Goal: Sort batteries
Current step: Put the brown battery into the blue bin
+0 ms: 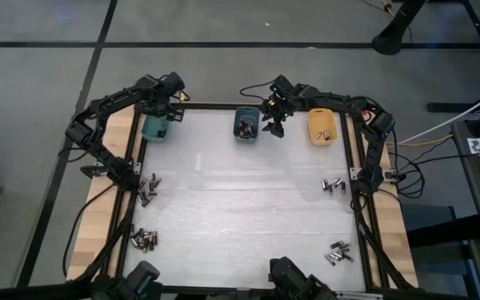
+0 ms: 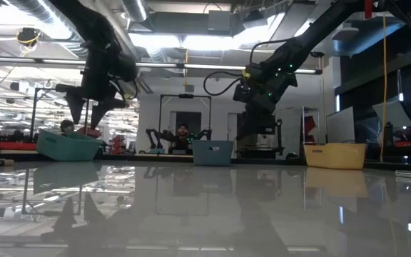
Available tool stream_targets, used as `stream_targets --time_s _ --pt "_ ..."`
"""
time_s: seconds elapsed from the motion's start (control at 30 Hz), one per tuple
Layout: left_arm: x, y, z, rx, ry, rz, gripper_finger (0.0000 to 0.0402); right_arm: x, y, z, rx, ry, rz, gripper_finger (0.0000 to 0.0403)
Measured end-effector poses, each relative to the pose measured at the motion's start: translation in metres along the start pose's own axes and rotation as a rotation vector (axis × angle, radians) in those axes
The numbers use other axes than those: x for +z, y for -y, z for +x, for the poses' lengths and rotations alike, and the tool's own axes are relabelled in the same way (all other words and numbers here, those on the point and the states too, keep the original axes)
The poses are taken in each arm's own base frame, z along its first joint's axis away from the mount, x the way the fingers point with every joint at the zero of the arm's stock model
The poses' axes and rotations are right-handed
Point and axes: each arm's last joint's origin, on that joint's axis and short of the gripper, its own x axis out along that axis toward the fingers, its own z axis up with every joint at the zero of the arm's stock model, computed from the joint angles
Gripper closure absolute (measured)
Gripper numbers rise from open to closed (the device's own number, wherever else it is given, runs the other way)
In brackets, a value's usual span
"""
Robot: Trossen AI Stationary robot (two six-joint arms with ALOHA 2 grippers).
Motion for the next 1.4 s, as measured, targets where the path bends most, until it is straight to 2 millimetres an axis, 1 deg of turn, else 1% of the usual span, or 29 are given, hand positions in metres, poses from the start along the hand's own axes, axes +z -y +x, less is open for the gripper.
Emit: stream_targets --time_s 0.1,0.2,0.33,0.47,0.53,0.6,0.7,0.87,0.93,1.0,1.07,1.2,1.4 --pt "0.000 0.000 0.000 0.001 0.001 0.001 0.0139 0.000 0.000 0.000 0.000 0.000 0.000 0.0169" --pt "0.001 0.000 0.000 0.000 0.004 0.002 0.0130 0.000 0.000 0.000 0.000 0.000 -0.001 0.0169" --pt "-0.002 0.003 0.009 0.000 0.024 -0.003 0.0128 0.000 0.000 0.000 0.000 0.001 -0.001 0.0169" --pt "-0.002 0.007 0.016 0.051 0.045 -0.001 0.0135 0.000 0.000 0.000 0.000 0.000 -0.001 0.0169" --pt "-0.002 0.009 0.020 0.059 0.035 -0.014 0.0151 0.000 0.000 0.000 0.000 0.000 -0.001 0.0169" --pt "-0.001 0.011 0.024 0.066 0.022 -0.025 0.0176 0.000 0.000 0.000 0.001 -0.001 0.000 0.0169" --pt "0.000 0.016 0.035 0.067 -0.019 -0.020 0.0227 0.000 0.000 0.000 0.003 -0.004 0.002 0.0169" --pt "0.001 0.024 0.052 0.089 -0.071 0.004 0.0325 0.000 0.000 0.000 0.003 -0.004 0.002 0.0169" --pt "0.002 0.026 0.054 0.080 -0.073 0.018 0.0360 -0.001 0.000 0.000 0.003 -0.004 0.002 0.0169" --pt "0.004 0.029 0.055 0.024 -0.074 0.035 0.0387 0.000 0.000 0.000 0.003 -0.004 0.002 0.0169" --pt "0.006 0.032 0.055 -0.039 -0.068 0.039 0.0397 0.000 0.000 0.000 0.003 -0.004 0.002 0.0169" --pt "0.010 0.036 0.055 -0.122 -0.047 0.029 0.0389 0.000 0.000 0.000 0.003 -0.004 0.002 0.0169" --pt "0.013 0.038 0.054 -0.167 -0.023 0.020 0.0400 -0.001 0.000 0.000 0.004 -0.005 0.002 0.0169"
